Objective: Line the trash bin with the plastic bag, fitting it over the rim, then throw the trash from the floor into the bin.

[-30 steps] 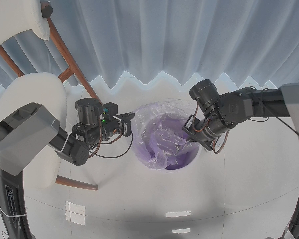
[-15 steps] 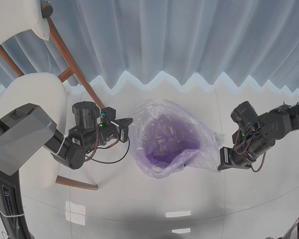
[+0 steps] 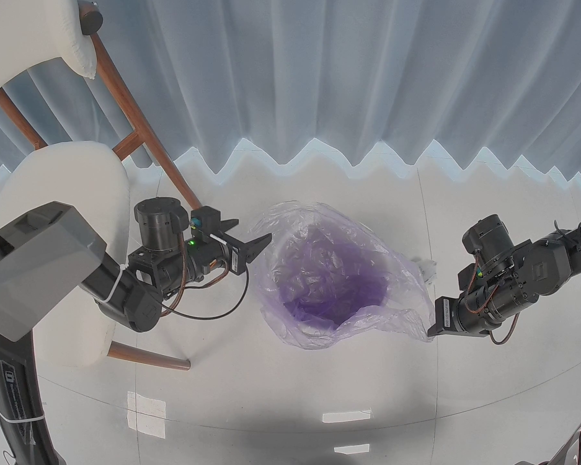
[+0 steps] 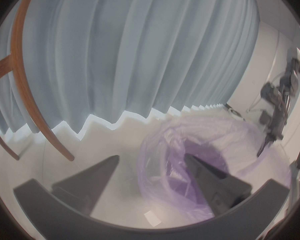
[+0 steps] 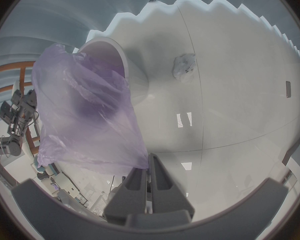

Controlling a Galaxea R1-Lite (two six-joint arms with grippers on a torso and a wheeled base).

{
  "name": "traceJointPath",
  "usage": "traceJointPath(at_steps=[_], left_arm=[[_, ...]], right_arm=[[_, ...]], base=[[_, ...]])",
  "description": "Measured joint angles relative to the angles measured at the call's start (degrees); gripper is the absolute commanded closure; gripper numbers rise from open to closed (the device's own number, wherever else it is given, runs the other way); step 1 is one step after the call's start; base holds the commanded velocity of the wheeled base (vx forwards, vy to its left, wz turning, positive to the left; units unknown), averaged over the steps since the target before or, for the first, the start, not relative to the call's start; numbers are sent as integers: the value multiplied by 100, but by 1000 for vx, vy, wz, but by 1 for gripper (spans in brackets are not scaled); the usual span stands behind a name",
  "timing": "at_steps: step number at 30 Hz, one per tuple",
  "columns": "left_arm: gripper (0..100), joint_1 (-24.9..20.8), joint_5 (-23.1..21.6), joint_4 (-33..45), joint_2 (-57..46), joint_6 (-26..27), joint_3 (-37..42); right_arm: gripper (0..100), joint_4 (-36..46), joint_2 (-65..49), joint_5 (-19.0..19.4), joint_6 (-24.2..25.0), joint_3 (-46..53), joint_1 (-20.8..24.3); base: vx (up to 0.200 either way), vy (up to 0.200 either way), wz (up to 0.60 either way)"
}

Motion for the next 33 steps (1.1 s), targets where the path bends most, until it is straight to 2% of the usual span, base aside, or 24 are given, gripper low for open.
traceJointPath(at_steps=[5,8,13,15,17,21,26,29,33], left_arm=[[0,-55,-35,171,-463,-669,123],[0,-116,-89,538,-820,-986,297],[0,-246,-148,2004,-1413,-1375,599],[0,-334,-152,2740,-1646,-1698,673],[0,-489,-152,3512,-1882,-2213,717],[0,-869,-137,4475,-2215,-3472,702],[0,-1396,-32,4813,-2291,-4870,488],[0,-1648,22,4848,-2147,-5516,232],[0,-1883,61,4853,-1816,-5832,-52]], right_arm=[[100,-15,0,0,39,-1,0],[100,-60,2,0,50,-1,6],[100,-123,38,-12,50,0,28],[100,-138,62,-28,52,0,37],[100,-154,88,-44,52,0,50],[100,-293,156,-67,52,0,77],[100,-562,265,-112,57,7,116],[100,-662,328,-165,57,10,138],[100,-728,407,-211,61,2,182]], base=[[0,0,0],[0,0,0],[0,0,0],[0,0,0],[0,0,0],[0,0,0],[0,0,0],[0,0,0],[0,0,0]])
